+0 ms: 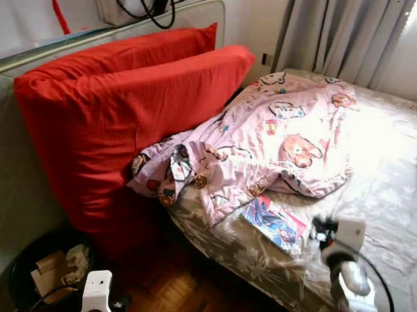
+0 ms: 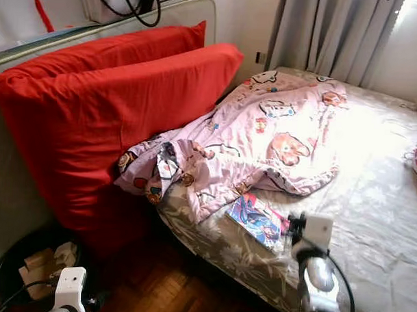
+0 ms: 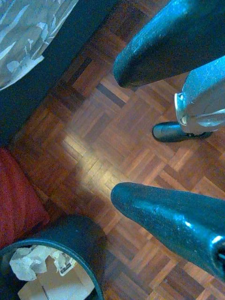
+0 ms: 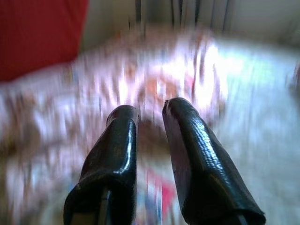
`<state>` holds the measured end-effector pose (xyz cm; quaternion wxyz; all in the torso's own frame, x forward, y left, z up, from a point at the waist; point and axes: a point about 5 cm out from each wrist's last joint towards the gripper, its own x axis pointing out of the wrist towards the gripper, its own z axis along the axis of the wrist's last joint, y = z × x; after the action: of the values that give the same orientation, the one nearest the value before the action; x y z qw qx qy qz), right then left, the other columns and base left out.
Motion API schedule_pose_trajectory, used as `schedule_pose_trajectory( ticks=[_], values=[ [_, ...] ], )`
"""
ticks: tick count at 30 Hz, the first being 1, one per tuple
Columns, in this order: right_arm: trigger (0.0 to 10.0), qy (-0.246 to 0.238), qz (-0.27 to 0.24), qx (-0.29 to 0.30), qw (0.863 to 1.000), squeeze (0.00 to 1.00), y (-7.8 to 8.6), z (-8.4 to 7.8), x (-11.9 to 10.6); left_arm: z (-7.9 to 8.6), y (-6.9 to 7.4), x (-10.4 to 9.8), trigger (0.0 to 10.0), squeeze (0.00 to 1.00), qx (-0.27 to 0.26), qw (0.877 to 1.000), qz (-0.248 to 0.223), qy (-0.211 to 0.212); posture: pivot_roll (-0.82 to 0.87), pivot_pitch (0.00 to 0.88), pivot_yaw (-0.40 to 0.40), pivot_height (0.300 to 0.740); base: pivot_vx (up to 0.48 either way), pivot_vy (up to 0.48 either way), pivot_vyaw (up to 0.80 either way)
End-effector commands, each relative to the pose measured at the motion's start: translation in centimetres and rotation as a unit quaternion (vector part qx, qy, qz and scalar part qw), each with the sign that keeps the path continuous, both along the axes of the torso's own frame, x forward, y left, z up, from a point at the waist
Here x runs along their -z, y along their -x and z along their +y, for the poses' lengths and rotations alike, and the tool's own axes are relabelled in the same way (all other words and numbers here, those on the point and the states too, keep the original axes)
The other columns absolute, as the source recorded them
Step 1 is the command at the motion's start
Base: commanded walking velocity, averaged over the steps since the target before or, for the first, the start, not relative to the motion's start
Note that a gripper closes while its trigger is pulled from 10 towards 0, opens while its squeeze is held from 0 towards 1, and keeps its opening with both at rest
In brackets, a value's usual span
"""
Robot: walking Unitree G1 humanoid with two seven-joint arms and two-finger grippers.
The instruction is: Clean up the room
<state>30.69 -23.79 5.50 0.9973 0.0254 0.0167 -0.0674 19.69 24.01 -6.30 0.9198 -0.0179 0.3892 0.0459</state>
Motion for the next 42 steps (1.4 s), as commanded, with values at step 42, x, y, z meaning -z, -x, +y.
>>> schedule_pose_trajectory(
  ticks=[42],
  values=[
    [10.0,-0.062,0.448,0.013,0.892,0.0,15.7,1.9,14.7,0.4,0.3,0.1,10.0,0.0,-0.008,1.0,0.005,0.003,0.06,0.0,-0.004,0.74,0.0,0.0,0.0]
  ],
)
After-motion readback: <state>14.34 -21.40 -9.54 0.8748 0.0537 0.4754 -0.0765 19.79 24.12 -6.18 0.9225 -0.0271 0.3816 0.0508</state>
